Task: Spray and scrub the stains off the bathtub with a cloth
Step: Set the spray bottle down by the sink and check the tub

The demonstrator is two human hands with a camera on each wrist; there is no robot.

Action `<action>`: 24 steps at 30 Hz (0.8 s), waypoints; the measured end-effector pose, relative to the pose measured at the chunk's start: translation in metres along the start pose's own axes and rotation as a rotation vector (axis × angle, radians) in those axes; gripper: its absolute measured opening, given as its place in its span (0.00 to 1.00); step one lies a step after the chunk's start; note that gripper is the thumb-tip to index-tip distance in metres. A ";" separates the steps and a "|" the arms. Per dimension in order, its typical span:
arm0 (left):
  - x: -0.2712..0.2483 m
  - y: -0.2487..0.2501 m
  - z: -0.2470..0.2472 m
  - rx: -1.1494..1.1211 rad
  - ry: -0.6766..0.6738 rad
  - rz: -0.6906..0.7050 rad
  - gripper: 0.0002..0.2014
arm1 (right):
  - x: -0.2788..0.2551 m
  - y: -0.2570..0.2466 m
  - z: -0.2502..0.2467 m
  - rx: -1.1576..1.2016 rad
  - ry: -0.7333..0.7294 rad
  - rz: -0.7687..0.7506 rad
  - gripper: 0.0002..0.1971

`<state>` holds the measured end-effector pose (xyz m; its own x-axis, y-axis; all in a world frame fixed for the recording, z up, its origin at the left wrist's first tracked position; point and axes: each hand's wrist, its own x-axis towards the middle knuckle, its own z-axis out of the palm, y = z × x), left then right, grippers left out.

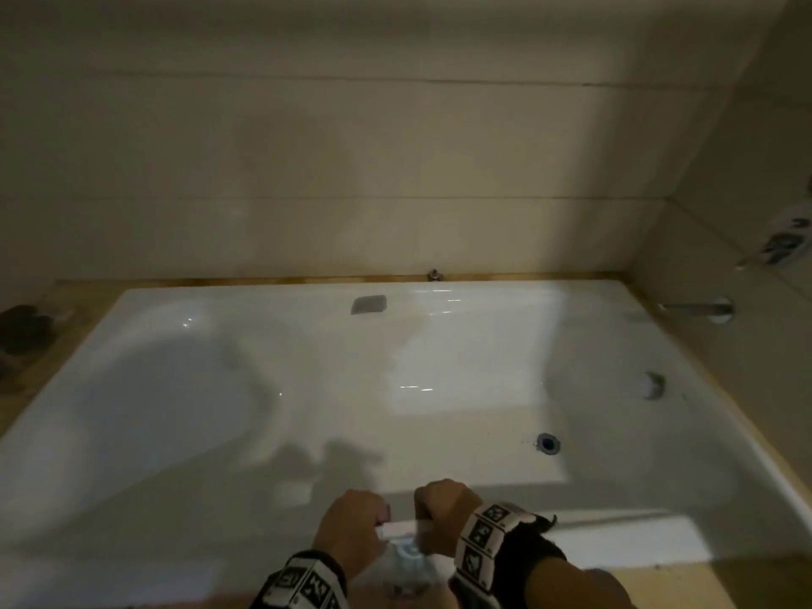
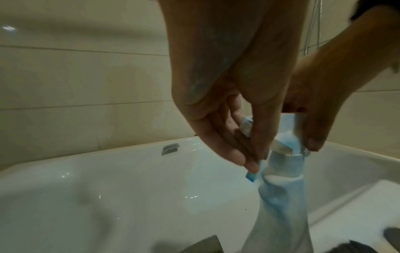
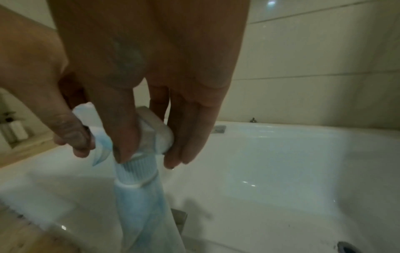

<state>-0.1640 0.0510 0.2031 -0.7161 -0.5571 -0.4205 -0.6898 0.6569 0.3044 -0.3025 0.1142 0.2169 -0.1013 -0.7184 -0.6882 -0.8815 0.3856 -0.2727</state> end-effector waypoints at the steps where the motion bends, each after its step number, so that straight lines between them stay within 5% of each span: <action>1: 0.003 0.002 0.000 0.031 0.021 0.013 0.12 | 0.001 0.005 0.001 0.015 0.023 -0.011 0.09; 8: 0.010 0.010 -0.002 0.079 -0.102 0.059 0.05 | 0.005 0.022 0.009 0.036 -0.041 -0.099 0.17; 10: 0.009 0.007 0.004 0.064 -0.112 0.065 0.13 | 0.003 0.020 0.007 -0.027 -0.057 -0.123 0.18; 16: 0.018 -0.014 0.020 0.013 -0.213 0.111 0.13 | -0.005 0.012 0.013 -0.127 -0.046 -0.139 0.15; 18: 0.011 0.001 0.012 0.059 -0.262 0.148 0.15 | -0.011 0.012 0.019 -0.144 -0.001 -0.133 0.04; 20: 0.006 0.009 0.010 0.075 -0.261 0.173 0.06 | -0.013 0.015 0.028 -0.147 0.061 -0.137 0.11; 24: 0.006 0.007 0.023 -0.099 -0.209 0.080 0.07 | -0.011 0.013 0.037 -0.156 0.087 -0.089 0.17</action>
<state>-0.1706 0.0637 0.1831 -0.7381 -0.3817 -0.5562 -0.6464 0.6361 0.4213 -0.2960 0.1491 0.1960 -0.0536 -0.7956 -0.6034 -0.9488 0.2289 -0.2175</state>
